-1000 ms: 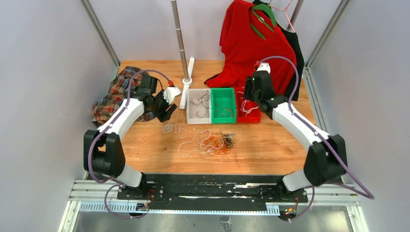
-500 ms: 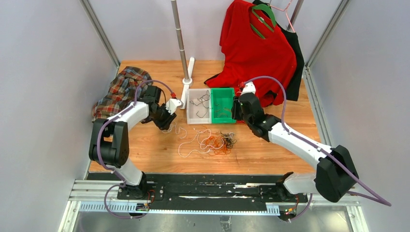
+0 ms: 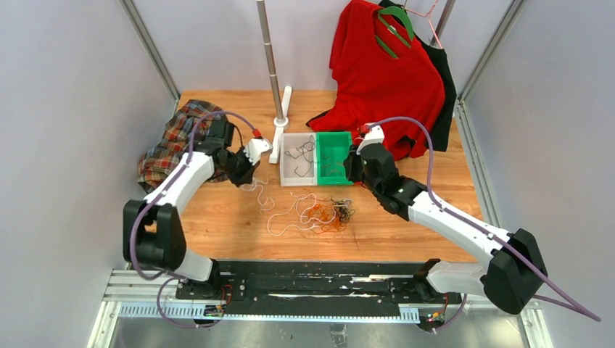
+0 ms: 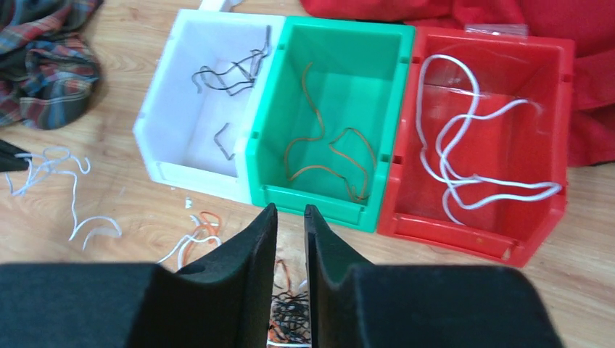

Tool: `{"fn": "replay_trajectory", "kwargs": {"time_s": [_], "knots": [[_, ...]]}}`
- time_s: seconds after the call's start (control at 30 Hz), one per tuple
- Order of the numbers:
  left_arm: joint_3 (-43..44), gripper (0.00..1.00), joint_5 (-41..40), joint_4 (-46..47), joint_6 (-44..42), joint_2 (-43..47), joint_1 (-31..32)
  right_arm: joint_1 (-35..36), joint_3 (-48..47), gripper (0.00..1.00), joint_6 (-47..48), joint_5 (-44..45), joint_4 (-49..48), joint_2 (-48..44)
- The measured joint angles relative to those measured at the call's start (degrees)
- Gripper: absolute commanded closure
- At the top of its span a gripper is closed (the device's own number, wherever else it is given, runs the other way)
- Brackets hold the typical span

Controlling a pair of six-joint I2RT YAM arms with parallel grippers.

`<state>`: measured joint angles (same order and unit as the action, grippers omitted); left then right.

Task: Untangle the cables
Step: Pick up the cable at the center of the board, then place the cable in the bin.

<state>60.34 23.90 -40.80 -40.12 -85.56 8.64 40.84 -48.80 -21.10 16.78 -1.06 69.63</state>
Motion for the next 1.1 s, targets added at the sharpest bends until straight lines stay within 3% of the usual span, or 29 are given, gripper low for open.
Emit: {"fn": "replay_trajectory", "kwargs": {"time_s": [0.27, 0.43, 0.7, 0.83, 0.93, 1.07, 1.1], "knots": [[10.21, 0.99, 7.13, -11.41, -1.2, 12.26, 0.0, 5.55, -0.02, 0.52, 2.54, -8.72, -7.17, -0.13], [14.69, 0.99, 11.82, -16.61, -0.55, 18.82, 1.2, 12.15, -1.27, 0.47, 4.52, -16.0, -13.35, 1.95], [20.11, 1.0, 14.14, -21.14, 4.46, 23.21, 8.61, 20.35, -7.34, 0.47, 5.14, -24.22, -19.96, 7.72], [22.36, 1.0, 14.97, -22.45, 6.91, 24.24, 10.01, 21.42, -7.96, 0.54, 4.61, -24.35, -21.49, 9.09], [24.11, 1.0, 16.0, -23.19, 8.76, 24.85, 10.27, 21.51, -7.96, 0.66, 3.61, -24.28, -22.29, 10.16], [25.42, 1.0, 17.57, -24.24, 10.6, 25.92, 10.29, 21.51, -7.34, 0.96, 2.34, -23.61, -23.58, 10.27], [25.77, 0.99, 17.99, -24.48, 10.99, 26.18, 10.29, 21.51, -6.93, 0.99, 2.12, -23.21, -24.04, 10.21]]}}
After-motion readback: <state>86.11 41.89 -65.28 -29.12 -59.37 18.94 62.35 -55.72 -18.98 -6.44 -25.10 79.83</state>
